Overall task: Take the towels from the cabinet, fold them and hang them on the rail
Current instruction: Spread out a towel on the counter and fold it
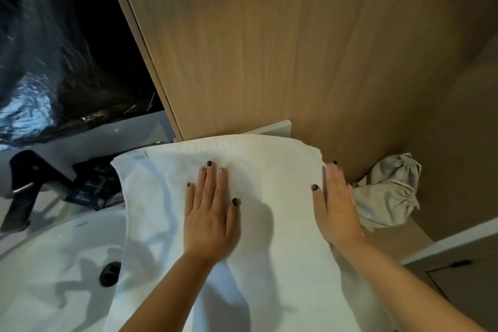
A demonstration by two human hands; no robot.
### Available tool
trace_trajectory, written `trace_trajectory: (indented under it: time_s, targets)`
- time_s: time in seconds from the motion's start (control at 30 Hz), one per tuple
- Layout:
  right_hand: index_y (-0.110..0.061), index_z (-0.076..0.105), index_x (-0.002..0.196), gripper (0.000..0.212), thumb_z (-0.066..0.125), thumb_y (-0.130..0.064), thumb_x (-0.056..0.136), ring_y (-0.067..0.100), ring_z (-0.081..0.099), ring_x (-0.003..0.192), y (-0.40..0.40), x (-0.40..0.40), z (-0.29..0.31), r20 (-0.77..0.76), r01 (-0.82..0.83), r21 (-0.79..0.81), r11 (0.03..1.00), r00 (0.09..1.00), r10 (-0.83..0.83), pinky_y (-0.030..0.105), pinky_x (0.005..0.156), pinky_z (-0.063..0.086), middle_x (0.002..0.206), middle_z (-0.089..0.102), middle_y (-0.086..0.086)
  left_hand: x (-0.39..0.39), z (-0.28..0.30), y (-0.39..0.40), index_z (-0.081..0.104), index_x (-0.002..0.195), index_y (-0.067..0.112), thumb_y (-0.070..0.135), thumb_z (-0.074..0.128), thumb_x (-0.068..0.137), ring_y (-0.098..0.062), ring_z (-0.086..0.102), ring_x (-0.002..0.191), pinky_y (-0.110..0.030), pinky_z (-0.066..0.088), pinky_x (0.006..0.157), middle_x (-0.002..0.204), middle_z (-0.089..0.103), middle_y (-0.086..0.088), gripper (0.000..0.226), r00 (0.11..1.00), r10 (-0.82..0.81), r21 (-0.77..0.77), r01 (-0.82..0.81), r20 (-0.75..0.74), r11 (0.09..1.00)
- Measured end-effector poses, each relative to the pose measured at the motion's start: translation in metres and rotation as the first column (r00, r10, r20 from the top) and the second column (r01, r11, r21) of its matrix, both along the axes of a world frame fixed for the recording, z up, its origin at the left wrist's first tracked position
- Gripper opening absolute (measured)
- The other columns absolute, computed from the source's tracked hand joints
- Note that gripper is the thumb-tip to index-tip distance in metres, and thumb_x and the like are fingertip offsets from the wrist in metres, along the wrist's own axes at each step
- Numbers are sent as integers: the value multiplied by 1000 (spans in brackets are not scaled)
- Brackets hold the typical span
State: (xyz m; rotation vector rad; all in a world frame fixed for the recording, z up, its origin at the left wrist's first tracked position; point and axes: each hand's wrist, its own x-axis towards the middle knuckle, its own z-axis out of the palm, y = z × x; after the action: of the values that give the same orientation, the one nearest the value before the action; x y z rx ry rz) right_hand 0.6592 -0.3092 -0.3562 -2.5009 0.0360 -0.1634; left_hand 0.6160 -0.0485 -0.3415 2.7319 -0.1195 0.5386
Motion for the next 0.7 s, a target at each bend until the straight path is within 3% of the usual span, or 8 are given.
trace_trajectory:
  time_s: [0.07,0.13,0.23,0.3,0.4,0.47,0.57,0.7]
  targets:
    - [-11,20,155,58,32,-19,99,16,4,152,28,-35,9,209,-107,-40,993,971,113,41,123,4,163,18,7,-23,-12,-4,15,156,6,34,26,100,-27,7,152,-48,8,121,164,12,-13,63,1000,11,-32,-12,-25,999]
    - [-7,24,154,61,35,-17,94,20,9,152,63,-72,6,304,-300,-152,942,893,333,40,122,5,162,21,8,-52,-33,-9,19,154,1,34,24,102,-30,12,151,-51,15,119,162,15,-18,62,999,-16,-8,16,-34,1000]
    - [-9,14,156,59,27,-24,100,26,15,151,88,-107,-31,235,-414,-376,829,822,518,46,118,16,163,18,9,-86,-59,-2,27,150,-4,32,24,101,-32,18,150,-53,20,117,160,19,-21,61,998,-40,26,41,-44,999]
    - [-9,13,156,57,17,-30,103,26,13,151,85,-115,-48,154,-391,-438,809,854,496,48,114,22,163,17,8,-98,-67,10,30,149,-4,30,29,98,-32,19,150,-54,20,117,160,21,-21,61,997,-41,41,43,-61,998]
    - [-10,15,157,60,23,-34,103,26,12,151,77,-121,-50,72,-383,-499,778,876,477,47,116,19,164,15,8,-111,-71,29,22,153,0,35,22,102,-30,14,151,-51,17,118,162,16,-18,63,992,-31,59,39,-125,998]
    - [-9,13,157,63,30,-33,101,26,10,152,78,-132,-48,44,-355,-492,795,902,429,47,117,16,165,10,9,-121,-76,40,12,156,3,38,16,103,-27,8,152,-47,15,118,163,12,-17,63,985,-27,71,40,-172,997]
    - [-7,10,157,64,31,-30,100,24,8,152,92,-164,-47,32,-330,-417,847,926,377,46,116,14,165,7,8,-142,-80,52,12,155,3,34,25,100,-20,-1,152,-41,10,117,164,10,-13,65,972,-22,94,45,-234,995]
    - [-14,28,154,60,38,-33,97,25,19,150,136,-218,-55,-48,-553,-458,696,797,602,45,113,20,162,24,7,-181,-77,71,28,151,5,40,13,102,-19,4,152,-39,8,117,160,26,-13,63,931,-24,178,94,-363,979]
